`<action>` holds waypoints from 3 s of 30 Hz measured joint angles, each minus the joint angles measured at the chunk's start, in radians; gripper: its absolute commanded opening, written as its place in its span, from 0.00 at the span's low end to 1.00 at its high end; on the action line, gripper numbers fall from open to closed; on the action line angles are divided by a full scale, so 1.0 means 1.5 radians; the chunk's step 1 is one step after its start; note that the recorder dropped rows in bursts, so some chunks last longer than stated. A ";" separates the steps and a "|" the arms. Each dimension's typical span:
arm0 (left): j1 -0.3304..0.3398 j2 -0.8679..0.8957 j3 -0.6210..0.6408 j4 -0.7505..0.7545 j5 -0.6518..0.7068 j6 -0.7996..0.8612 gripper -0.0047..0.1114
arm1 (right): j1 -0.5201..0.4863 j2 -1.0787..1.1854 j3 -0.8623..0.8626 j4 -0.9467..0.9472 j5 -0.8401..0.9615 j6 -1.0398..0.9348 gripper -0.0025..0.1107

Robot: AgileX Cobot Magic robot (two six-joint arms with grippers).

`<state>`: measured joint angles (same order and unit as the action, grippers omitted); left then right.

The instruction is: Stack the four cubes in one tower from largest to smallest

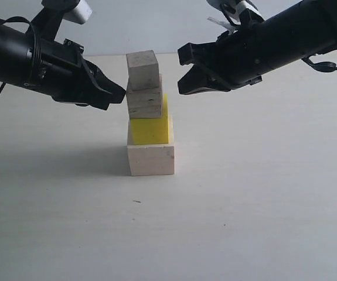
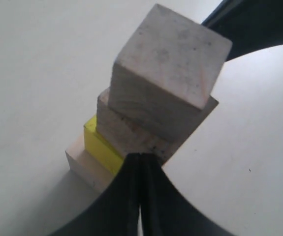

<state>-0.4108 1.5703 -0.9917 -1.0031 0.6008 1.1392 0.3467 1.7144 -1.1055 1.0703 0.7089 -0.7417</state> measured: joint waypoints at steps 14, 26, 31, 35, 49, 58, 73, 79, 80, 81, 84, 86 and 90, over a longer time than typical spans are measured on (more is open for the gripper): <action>0.000 0.000 0.000 -0.004 0.011 0.002 0.04 | 0.000 0.023 0.000 0.014 0.025 -0.005 0.02; 0.000 0.000 0.000 -0.004 0.015 0.002 0.04 | 0.000 0.029 0.000 0.046 0.040 -0.037 0.02; 0.000 0.000 0.000 -0.004 0.018 0.002 0.04 | 0.000 0.029 0.000 0.051 0.045 -0.039 0.02; 0.000 0.000 0.000 -0.004 0.019 0.002 0.04 | 0.000 0.029 0.000 0.051 0.045 -0.039 0.02; 0.000 -0.003 0.000 0.020 0.013 -0.010 0.04 | 0.000 -0.001 0.000 0.074 0.026 -0.064 0.02; 0.016 -0.034 0.000 0.025 0.009 -0.011 0.04 | 0.000 -0.003 0.000 0.112 0.035 -0.094 0.02; 0.019 -0.035 0.000 0.021 0.009 -0.014 0.04 | 0.000 -0.003 0.000 0.149 0.054 -0.124 0.02; 0.019 -0.035 0.000 0.021 0.009 -0.014 0.04 | 0.000 -0.003 0.000 0.158 0.056 -0.129 0.02; 0.019 -0.035 0.000 0.021 0.009 -0.014 0.04 | 0.000 -0.003 0.000 0.158 0.056 -0.129 0.02; 0.019 -0.035 0.000 0.021 0.009 -0.014 0.04 | 0.000 -0.003 0.000 0.159 0.057 -0.131 0.02; 0.019 -0.035 0.000 0.021 0.009 -0.014 0.04 | 0.000 -0.003 0.000 0.159 0.065 -0.131 0.02; 0.019 -0.035 0.000 0.021 0.009 -0.014 0.04 | 0.000 -0.003 0.000 0.159 0.070 -0.131 0.02; 0.019 -0.035 0.000 0.021 0.009 -0.014 0.04 | 0.000 -0.003 0.000 0.155 0.075 -0.131 0.02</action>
<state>-0.3829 1.5182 -0.9917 -0.9713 0.6140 1.1181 0.3467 1.7099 -1.1055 1.3024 0.8209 -0.9377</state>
